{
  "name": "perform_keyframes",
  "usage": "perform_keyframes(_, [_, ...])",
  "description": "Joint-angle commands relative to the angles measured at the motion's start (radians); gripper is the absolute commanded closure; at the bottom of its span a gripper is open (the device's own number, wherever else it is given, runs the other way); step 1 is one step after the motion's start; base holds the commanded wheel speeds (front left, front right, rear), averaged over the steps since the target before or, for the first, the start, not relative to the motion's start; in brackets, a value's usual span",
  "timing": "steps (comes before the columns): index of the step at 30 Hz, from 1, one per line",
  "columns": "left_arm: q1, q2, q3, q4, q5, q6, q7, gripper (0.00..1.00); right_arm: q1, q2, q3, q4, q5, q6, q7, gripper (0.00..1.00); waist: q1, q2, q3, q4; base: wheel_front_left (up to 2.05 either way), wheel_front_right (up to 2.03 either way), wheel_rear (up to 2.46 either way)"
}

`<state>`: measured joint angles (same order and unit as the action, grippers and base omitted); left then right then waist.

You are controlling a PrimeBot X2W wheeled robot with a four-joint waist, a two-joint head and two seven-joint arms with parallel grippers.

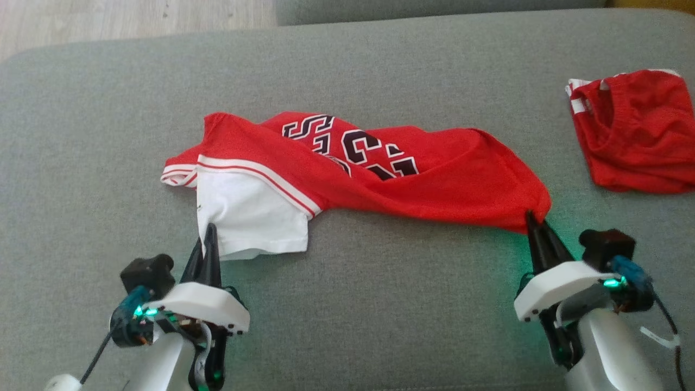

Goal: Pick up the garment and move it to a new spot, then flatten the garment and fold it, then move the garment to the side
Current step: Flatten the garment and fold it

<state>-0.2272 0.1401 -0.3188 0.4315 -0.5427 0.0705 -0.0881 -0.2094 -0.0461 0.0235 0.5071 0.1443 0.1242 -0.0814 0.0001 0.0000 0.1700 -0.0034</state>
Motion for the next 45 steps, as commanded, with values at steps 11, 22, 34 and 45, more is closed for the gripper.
perform_keyframes(11, [-0.024, 0.034, 0.080, -0.297, -0.098, -0.051, 0.009, 1.00, 0.007, -0.004, 0.017, -0.326, 0.025, 0.007, -0.009, 1.00, -0.0001, 0.0000, -0.132, -0.005, 0.00, 0.00, 0.00])
perform_keyframes(22, [-0.239, 0.165, 0.133, -0.746, -0.065, -0.015, 0.182, 1.00, 0.025, -0.004, -0.001, -0.736, 0.090, 0.007, 0.125, 1.00, -0.0001, 0.0000, -0.226, -0.001, 0.00, 0.00, 0.00])
perform_keyframes(34, [-0.494, 0.260, 0.160, -0.843, -0.042, -0.014, 0.337, 1.00, -0.051, -0.004, -0.086, -1.039, 0.058, 0.007, 0.273, 1.00, -0.0001, 0.0000, -0.217, -0.039, 0.00, 0.00, 0.00])
perform_keyframes(45, [-0.646, 0.263, 0.137, -0.582, -0.060, -0.049, 0.371, 1.00, -0.268, -0.004, -0.076, -0.761, 0.040, 0.007, 0.366, 1.00, -0.0001, 0.0000, 0.001, -0.084, 0.00, 0.00, 0.00])
